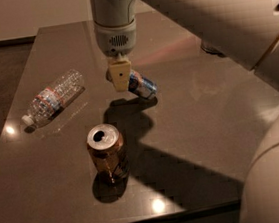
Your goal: Knock redbull can over
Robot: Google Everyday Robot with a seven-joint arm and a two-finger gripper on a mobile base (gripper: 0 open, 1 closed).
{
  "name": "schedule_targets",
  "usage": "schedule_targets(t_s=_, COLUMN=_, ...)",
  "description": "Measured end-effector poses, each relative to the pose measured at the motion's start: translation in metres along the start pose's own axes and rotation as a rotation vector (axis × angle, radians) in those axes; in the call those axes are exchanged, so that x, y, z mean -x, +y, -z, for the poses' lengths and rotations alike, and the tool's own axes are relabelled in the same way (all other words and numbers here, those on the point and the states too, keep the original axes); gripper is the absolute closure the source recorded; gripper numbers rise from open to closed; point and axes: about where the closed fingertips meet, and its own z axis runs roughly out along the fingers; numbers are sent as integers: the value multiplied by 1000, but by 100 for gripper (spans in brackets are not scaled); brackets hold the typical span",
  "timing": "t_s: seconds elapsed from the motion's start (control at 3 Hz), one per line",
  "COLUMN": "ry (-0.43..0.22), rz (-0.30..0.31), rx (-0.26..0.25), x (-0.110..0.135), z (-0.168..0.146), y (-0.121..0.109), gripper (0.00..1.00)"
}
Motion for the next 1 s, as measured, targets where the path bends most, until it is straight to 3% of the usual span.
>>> schedule_targets(t_s=0.33, ry=21, rz=19, rx=12, x=4, z=-10, y=2, gripper=13)
schedule_targets(t_s=0.67, ry=34, rz=29, rx=20, x=6, z=-15, y=4, gripper=0)
schedule_targets(t_s=1.0, ry=35, rz=30, rx=20, x=6, z=-15, y=4, gripper=0)
